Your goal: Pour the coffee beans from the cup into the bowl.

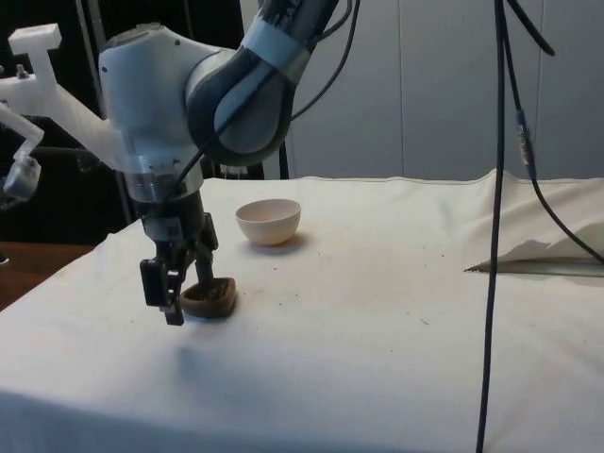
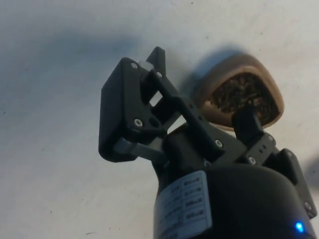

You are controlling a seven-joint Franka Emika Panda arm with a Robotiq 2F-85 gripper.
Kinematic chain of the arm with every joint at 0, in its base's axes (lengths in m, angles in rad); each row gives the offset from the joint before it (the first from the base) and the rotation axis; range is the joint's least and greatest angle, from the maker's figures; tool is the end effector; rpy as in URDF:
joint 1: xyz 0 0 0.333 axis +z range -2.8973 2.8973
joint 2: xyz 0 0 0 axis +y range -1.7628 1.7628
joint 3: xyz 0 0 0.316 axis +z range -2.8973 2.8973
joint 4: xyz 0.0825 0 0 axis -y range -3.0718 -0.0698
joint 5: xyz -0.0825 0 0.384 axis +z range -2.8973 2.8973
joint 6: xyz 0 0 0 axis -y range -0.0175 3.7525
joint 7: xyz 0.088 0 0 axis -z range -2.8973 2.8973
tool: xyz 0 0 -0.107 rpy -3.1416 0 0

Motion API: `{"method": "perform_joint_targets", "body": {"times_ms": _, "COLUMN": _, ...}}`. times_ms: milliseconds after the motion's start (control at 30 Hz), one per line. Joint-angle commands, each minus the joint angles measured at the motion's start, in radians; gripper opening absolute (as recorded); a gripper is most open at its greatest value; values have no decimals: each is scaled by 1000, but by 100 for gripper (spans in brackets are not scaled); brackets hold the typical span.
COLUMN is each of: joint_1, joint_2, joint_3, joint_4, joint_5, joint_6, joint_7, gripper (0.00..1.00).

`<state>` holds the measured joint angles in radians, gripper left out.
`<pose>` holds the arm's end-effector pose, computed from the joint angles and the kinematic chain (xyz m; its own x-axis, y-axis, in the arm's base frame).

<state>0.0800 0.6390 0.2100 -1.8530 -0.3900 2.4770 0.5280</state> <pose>0.6157 0.1778 0.1812 0.9979 0.0312 0.0559 0.0254 -0.9944 0.1021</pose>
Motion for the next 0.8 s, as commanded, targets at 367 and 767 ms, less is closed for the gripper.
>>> {"method": "perform_joint_targets", "body": {"times_ms": 367, "joint_1": -25, "joint_2": 6, "joint_3": -9, "joint_4": -2, "joint_5": 3, "joint_6": 16, "joint_7": -40, "gripper": 100}}
{"method": "perform_joint_targets", "body": {"times_ms": 767, "joint_1": -22, "joint_2": -3, "joint_3": -15, "joint_4": -31, "joint_5": -7, "joint_6": 33, "joint_7": -35, "gripper": 100}}
